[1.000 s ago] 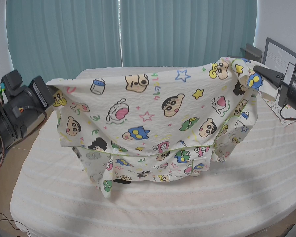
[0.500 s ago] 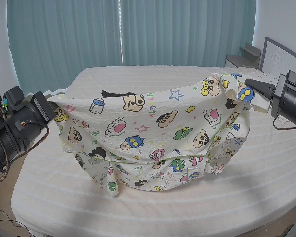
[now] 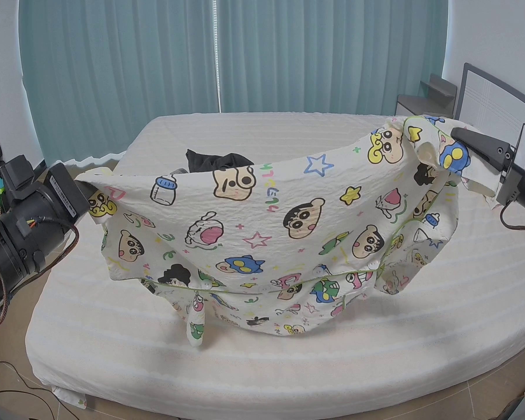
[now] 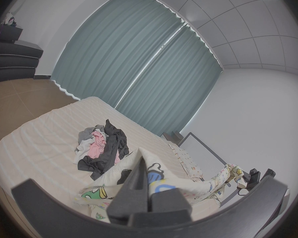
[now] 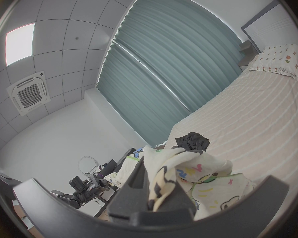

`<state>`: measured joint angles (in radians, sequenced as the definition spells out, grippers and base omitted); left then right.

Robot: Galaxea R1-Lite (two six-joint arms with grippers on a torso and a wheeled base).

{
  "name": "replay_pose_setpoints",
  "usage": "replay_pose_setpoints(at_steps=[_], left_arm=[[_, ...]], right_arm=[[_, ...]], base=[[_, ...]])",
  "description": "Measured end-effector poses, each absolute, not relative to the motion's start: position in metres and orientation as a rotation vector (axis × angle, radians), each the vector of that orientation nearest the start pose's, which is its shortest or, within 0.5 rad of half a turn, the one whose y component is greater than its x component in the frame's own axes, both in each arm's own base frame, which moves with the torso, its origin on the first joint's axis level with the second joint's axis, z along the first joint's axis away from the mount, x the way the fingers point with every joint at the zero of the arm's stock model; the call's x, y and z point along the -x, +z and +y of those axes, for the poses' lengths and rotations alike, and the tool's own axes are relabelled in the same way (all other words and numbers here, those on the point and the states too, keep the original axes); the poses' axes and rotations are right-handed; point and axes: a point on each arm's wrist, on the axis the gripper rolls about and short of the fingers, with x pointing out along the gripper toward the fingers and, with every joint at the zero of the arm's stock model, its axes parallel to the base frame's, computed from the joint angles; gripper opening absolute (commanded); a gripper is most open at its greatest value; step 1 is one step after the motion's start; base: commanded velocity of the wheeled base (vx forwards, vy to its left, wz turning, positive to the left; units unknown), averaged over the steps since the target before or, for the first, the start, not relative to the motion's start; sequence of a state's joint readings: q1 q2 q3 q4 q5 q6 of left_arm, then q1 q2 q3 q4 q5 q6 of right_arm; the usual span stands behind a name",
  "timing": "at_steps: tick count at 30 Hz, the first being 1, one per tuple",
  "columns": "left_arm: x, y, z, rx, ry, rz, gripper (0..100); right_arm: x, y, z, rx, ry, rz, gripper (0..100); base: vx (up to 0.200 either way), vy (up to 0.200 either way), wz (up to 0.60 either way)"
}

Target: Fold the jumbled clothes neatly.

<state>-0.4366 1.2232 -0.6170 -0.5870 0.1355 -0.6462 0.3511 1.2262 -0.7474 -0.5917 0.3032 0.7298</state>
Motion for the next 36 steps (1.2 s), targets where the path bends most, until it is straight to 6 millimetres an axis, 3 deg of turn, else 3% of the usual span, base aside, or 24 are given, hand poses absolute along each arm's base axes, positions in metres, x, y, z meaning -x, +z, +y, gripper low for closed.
replay_pose_setpoints(at_steps=[11,36], left_arm=[[-0.165,0.249,-0.082,0.658,-0.339,0.108,0],[-0.164,0.253,-0.086,0.659,-0.364,0.096,0]], right_arm=[[-0.164,0.285,0.067,-0.706,0.685,0.096,0],[-0.165,0.288,0.067,-0.702,0.685,0.083,0]], base=[[0.000,-0.164,0.00],[0.000,-0.200,0.00]])
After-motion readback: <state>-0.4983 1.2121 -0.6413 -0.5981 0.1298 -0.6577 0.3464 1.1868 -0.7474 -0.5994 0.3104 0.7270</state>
